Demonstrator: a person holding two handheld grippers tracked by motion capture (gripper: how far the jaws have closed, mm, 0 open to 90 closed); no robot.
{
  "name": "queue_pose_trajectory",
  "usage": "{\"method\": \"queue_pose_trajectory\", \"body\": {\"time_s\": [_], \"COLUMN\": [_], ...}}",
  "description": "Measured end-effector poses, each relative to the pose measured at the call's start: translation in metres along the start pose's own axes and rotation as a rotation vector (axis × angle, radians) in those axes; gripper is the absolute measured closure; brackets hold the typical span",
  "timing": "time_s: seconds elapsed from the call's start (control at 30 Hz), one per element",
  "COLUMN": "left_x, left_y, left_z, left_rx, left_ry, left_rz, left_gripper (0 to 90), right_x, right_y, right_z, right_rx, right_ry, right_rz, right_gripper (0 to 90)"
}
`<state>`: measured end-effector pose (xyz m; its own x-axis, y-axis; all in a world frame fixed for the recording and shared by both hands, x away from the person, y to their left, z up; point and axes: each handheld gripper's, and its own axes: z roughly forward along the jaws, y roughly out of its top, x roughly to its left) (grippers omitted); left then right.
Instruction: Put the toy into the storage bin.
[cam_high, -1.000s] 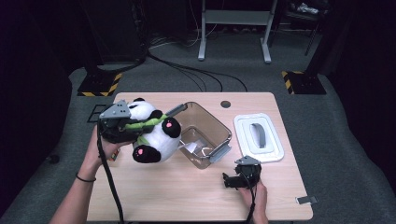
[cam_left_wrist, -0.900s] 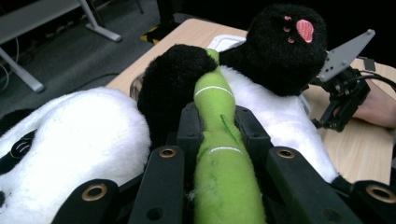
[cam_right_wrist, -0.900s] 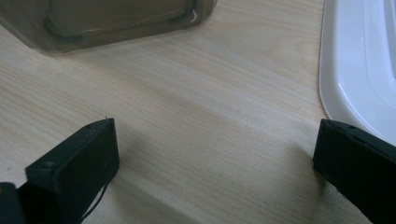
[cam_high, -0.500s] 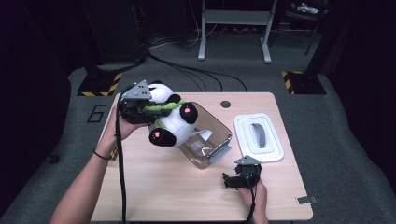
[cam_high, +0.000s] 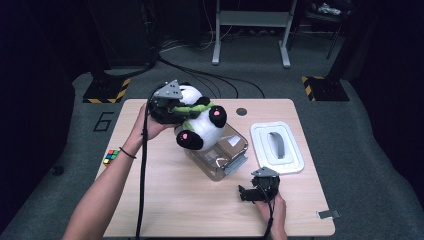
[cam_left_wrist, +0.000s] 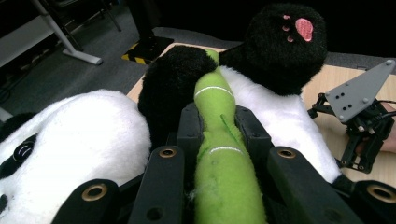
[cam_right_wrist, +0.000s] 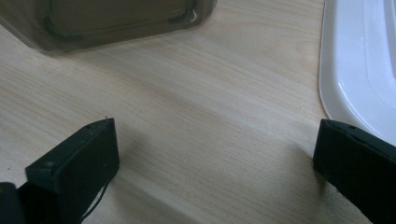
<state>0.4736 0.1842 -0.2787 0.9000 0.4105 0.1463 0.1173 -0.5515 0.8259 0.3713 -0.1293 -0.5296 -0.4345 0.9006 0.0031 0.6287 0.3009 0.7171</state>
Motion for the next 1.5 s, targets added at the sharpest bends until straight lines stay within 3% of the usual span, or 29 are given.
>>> {"method": "queue_pose_trajectory", "body": {"time_s": [0.73,1.1,1.3,1.43,1.5], "left_x": [-0.005,-0.013,-0.015,-0.017,-0.015], "left_y": [-0.016,-0.024,-0.027,-0.028,-0.031], "left_z": [0.063,0.080,0.086,0.090,0.093], "left_rx": [0.035,0.061,0.054,0.064,0.068], "left_ry": [-0.077,-0.088,-0.116,-0.124,-0.135], "left_rz": [-0.066,-0.088,-0.116,-0.112,-0.135], "left_gripper": [75.1,75.0,75.0,75.0,75.0], "right_x": [0.000,0.000,0.000,0.000,0.000], "right_y": [0.000,0.000,0.000,0.000,0.000], "right_z": [0.000,0.000,0.000,0.000,0.000], "right_rx": [0.000,0.001,0.001,0.000,-0.001], "right_ry": [0.005,0.005,0.005,0.004,0.004], "right_rz": [-0.006,-0.005,-0.005,-0.006,-0.005], "right_gripper": [0.0,0.0,0.0,0.0,0.0]}}
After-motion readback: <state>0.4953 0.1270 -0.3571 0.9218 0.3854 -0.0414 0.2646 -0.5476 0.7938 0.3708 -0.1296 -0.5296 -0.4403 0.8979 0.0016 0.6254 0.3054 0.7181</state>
